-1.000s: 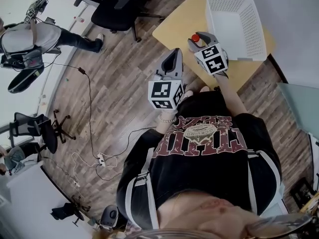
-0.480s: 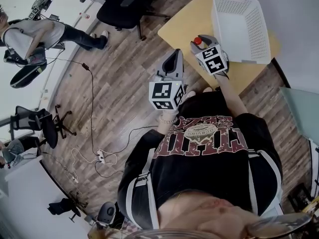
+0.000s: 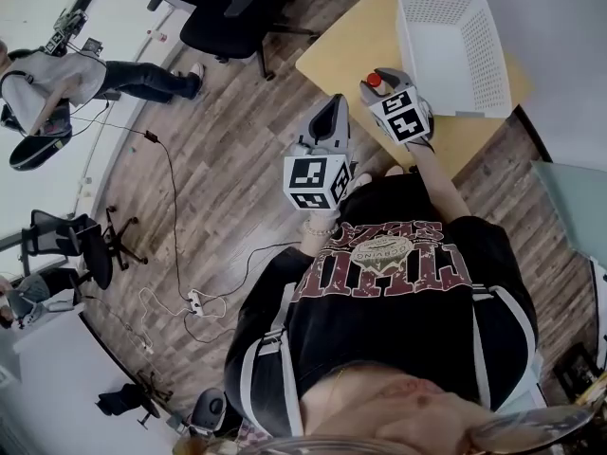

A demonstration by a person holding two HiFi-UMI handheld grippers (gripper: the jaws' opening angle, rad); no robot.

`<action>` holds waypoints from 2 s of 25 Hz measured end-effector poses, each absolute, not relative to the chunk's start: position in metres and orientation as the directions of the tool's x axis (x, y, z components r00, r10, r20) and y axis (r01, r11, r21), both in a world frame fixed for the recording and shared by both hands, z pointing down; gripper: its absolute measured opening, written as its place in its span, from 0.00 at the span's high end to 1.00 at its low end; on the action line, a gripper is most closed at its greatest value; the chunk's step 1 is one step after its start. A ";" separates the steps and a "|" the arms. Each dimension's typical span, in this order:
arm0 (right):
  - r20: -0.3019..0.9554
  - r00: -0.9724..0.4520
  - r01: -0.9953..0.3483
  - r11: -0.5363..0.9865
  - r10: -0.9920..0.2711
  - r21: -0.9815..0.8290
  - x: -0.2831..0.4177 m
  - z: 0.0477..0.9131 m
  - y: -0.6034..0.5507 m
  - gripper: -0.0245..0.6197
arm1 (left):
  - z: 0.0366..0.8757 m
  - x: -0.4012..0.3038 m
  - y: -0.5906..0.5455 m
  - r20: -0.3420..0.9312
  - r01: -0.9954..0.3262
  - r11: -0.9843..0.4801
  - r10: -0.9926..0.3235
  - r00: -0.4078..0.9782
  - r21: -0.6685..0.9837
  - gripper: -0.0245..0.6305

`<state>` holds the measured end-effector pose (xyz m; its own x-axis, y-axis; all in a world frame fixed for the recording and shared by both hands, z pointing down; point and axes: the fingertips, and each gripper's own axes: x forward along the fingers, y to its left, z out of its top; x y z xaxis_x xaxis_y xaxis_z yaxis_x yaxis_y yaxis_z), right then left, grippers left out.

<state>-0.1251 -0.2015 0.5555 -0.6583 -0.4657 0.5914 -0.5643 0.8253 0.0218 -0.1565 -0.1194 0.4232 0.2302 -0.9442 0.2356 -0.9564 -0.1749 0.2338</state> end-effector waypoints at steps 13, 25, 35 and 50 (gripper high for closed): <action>0.615 -0.635 -0.554 0.830 -0.468 0.059 -0.124 0.558 -0.201 0.70 | 0.421 -0.157 -0.121 0.233 -0.957 -0.171 -0.946 0.226 0.234 0.89; 0.582 -0.664 -0.574 0.819 -0.470 0.006 -0.127 0.546 -0.199 0.70 | 0.420 -0.158 -0.121 0.232 -0.956 -0.177 -0.945 0.232 0.235 0.89; 0.526 -0.689 -0.581 0.814 -0.498 0.009 -0.127 0.519 -0.200 0.70 | 0.419 -0.153 -0.122 0.231 -0.954 -0.188 -0.942 0.243 0.235 0.89; 0.469 -0.694 -0.606 0.795 -0.547 0.031 -0.116 0.480 -0.204 0.70 | 0.418 -0.141 -0.131 0.224 -0.947 -0.219 -0.936 0.272 0.237 0.89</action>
<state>-0.1163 -0.2038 0.4804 -0.6935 -0.5471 0.4688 -0.6062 0.7947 0.0306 -0.1409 -0.1307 0.4183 0.2723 -0.9359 0.2236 -0.9466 -0.2189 0.2365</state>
